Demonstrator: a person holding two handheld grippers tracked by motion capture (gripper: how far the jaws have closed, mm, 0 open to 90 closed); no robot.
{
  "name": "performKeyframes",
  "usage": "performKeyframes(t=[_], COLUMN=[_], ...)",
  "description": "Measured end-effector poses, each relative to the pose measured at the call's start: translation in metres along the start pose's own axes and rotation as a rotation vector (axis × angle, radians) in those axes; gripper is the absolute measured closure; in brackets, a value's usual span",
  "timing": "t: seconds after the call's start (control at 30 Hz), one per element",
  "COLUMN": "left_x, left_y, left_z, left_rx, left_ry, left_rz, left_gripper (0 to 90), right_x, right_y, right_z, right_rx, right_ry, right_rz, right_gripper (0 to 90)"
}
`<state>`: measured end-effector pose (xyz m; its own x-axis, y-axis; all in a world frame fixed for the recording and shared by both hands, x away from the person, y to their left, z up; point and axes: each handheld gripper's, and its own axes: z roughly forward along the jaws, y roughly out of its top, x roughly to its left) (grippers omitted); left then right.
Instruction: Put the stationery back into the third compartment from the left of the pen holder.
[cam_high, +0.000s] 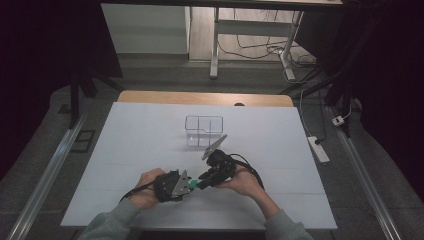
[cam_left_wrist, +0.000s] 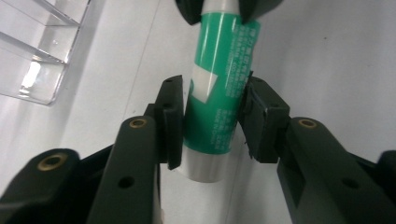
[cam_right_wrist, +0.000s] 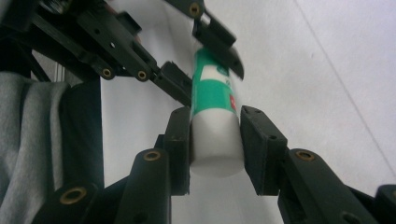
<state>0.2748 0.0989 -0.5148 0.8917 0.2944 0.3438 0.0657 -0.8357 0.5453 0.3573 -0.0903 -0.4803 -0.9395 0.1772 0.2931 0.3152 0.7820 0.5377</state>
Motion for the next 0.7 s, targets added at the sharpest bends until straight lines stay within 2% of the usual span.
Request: performKeyframes(t=[0.07, 0.13, 0.23, 0.37, 0.47, 0.53, 0.7], left_x=[0.001, 0.004, 0.008, 0.017, 0.023, 0.027, 0.033], left_y=[0.0, -0.001, -0.005, -0.011, -0.016, -0.02, -0.026], left_z=[-0.001, -0.001, -0.002, -0.006, -0.009, -0.01, -0.012], left_rx=[-0.01, -0.016, -0.015, -0.049, -0.086, -0.112, -0.147], left_ry=[-0.007, -0.013, -0.007, 0.005, 0.028, 0.027, 0.041], left_rz=[-0.015, -0.04, -0.07, -0.141, -0.21, -0.261, -0.314], left_gripper=[64.8, 65.1, 65.3, 65.3, 65.3, 65.3, 65.3], right_x=[-0.001, -0.001, -0.002, -0.002, -0.002, -0.003, -0.006], right_y=[-0.001, -0.002, -0.004, -0.006, -0.01, -0.012, -0.016], right_z=[-0.004, -0.007, -0.01, -0.018, -0.025, -0.028, -0.031], right_rx=[-0.057, -0.095, -0.149, -0.238, -0.301, -0.321, -0.367], right_ry=[-0.001, -0.008, -0.024, -0.088, -0.14, -0.173, -0.207], right_rz=[-0.017, -0.003, 0.01, 0.007, 0.009, 0.016, 0.042], right_gripper=[63.9, 61.8, 53.8, 45.0, 41.2, 39.4, 36.6])
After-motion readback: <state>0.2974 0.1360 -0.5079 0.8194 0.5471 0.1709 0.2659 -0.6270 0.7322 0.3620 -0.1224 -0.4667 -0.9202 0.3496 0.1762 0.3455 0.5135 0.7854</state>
